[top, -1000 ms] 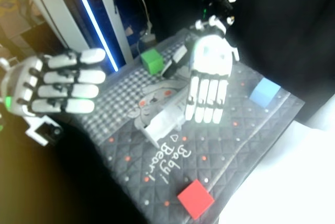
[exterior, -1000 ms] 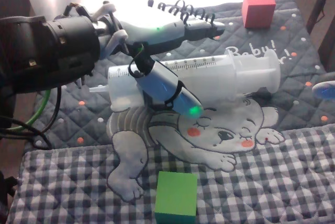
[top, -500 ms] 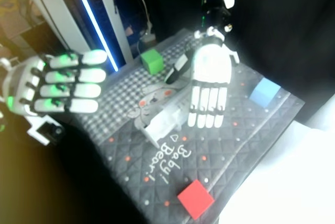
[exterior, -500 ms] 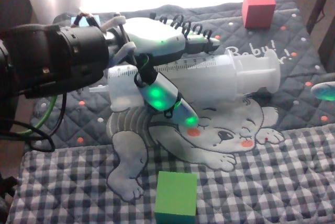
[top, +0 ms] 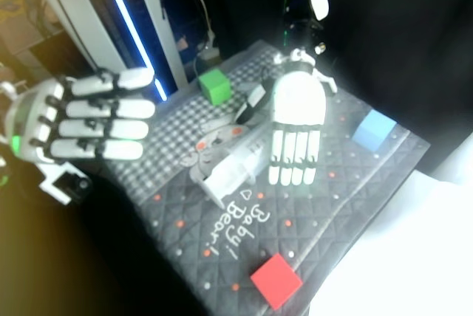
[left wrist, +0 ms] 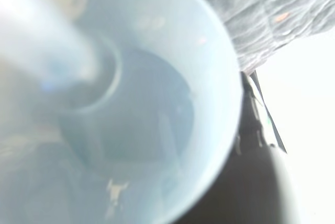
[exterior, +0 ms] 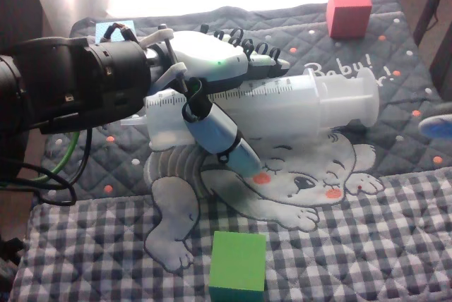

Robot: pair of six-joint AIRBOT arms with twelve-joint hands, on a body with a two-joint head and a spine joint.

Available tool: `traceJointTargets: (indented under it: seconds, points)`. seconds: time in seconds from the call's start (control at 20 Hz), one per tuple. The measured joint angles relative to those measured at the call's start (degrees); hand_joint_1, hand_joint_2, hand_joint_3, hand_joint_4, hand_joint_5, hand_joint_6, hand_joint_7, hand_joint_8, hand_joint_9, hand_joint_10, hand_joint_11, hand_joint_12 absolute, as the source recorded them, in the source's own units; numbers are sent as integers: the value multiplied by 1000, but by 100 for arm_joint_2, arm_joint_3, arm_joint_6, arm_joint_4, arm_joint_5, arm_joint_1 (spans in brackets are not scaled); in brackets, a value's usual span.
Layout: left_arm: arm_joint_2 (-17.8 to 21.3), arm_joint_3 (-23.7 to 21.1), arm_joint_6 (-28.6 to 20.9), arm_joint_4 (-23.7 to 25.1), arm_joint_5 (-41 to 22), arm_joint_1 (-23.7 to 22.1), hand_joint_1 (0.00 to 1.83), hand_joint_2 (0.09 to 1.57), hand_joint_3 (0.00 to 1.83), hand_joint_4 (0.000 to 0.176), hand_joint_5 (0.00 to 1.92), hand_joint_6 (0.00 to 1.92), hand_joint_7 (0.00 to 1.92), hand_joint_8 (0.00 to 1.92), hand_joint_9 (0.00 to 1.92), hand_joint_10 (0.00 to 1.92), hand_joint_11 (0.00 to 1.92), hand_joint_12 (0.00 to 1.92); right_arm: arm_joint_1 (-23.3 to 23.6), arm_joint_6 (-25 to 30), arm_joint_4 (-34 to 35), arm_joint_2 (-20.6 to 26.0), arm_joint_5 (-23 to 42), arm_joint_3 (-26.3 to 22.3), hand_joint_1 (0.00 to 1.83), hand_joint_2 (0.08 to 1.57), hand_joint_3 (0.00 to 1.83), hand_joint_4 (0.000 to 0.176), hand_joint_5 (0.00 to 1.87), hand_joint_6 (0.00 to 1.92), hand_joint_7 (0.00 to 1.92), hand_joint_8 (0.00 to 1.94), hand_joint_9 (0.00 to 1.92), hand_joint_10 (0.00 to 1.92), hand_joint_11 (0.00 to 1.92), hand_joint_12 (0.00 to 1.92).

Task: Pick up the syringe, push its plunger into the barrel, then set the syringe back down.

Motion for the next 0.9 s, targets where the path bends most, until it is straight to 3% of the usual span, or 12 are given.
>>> traceJointTargets:
  seconds: [0.05,0.2,0.35,0.4,0.45,0.5,0.55,0.6,0.65,0.7,0.75,0.9]
  points:
    - [0,0,0,-2,0,0,791,686,0,0,161,0,240,0,285,1,0,732,0,-2,-2,0,2,0,638,698,13,58,0,0,0,0,0,0,0,1]
    - [-31,42,-15,-4,11,0,908,793,3,0,293,3,436,7,562,31,248,996,0,-2,-13,0,0,0,675,701,6,52,4,1,3,1,39,15,99,45]
    - [-68,96,-33,-33,7,0,987,782,0,13,415,6,639,13,803,46,501,1001,0,0,-13,0,0,2,683,692,1,33,44,4,54,5,96,14,143,64]
    - [-92,107,-28,-35,-17,0,1050,874,4,0,678,55,945,76,1040,146,647,1224,0,0,-24,0,0,0,627,668,0,21,65,8,84,12,98,8,150,67]
    - [-101,120,-28,-42,-28,0,1080,911,0,0,788,104,1003,211,936,662,712,1382,0,0,-22,0,0,0,658,663,0,15,49,1,70,4,86,2,132,59]
    - [-122,164,-31,-59,-79,-2,1188,953,3,0,637,1108,793,1274,818,1502,795,1790,0,0,-24,0,0,0,708,687,4,9,37,0,65,1,91,4,131,59]
    - [-127,168,-24,-63,-98,-11,1251,967,2,0,606,1705,752,1792,873,1837,936,1895,0,0,-24,0,0,0,719,678,0,26,42,2,76,5,94,5,145,66]
    - [-140,184,-26,-63,-109,-15,1312,976,2,0,706,1878,814,1895,1010,1904,1091,1916,0,0,-22,0,0,0,730,695,6,12,29,0,59,0,82,0,124,57]
    - [-162,214,-35,-101,-118,-13,1362,983,1,7,795,1912,897,1916,1163,1918,1262,1920,0,0,-26,0,2,0,735,692,4,18,25,0,59,2,88,3,131,60]
    - [-168,216,-33,-111,-101,-13,1404,989,2,32,850,1919,981,1920,1211,1920,1313,1921,0,0,-35,0,0,0,701,713,12,7,4,0,23,0,57,0,109,51]
    - [-173,245,-39,-188,-52,-9,1428,1015,9,41,897,1921,1054,1921,1252,1921,1334,1921,31,2,-57,0,-11,0,703,700,4,2,0,0,14,0,40,0,91,44]
    - [-173,332,-35,-321,-63,26,1455,1128,23,55,1089,1921,1285,1921,1396,1921,1468,1921,42,0,-57,0,-2,0,692,670,0,30,20,4,6,1,20,1,63,36]
